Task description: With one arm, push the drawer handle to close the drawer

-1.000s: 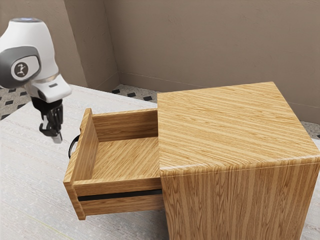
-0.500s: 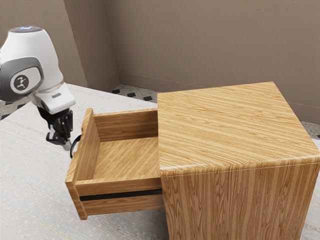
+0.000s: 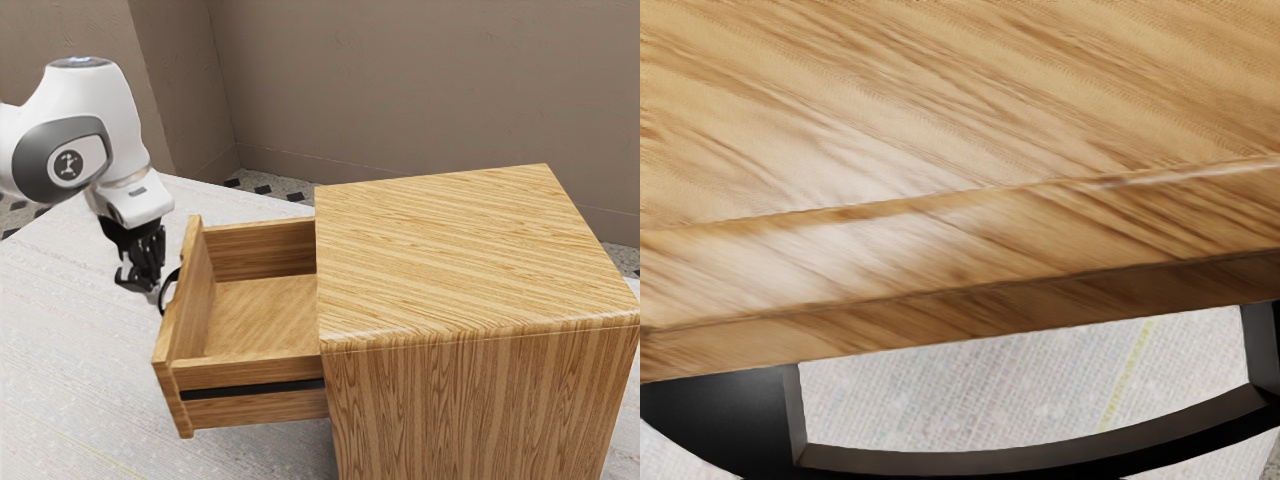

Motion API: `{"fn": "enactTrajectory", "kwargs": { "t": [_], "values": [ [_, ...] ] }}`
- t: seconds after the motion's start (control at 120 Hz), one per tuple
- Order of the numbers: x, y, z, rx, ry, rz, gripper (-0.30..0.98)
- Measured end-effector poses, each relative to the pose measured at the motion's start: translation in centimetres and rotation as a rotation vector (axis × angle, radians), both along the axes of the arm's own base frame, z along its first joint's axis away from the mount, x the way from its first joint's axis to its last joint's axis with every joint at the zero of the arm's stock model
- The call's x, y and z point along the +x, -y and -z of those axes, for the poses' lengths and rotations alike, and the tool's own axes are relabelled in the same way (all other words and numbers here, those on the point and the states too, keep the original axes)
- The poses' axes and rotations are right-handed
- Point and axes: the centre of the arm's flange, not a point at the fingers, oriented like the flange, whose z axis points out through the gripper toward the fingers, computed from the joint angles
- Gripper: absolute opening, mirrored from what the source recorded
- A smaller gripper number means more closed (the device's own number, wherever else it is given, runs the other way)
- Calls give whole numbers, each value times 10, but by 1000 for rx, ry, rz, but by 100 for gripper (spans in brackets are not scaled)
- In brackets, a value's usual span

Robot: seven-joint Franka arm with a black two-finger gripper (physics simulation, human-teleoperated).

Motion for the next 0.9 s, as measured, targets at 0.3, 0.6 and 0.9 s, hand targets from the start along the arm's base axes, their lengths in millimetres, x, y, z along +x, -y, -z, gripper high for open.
{"fn": "enactTrajectory", "kwargs": {
  "t": [0.3, 0.6, 0.9],
  "values": [
    [7, 8, -8, 3, 16, -15, -10],
    [16, 32, -14, 0, 25, 5, -10],
    [33, 52, -10, -3, 13, 22, -10]
  ]
}}
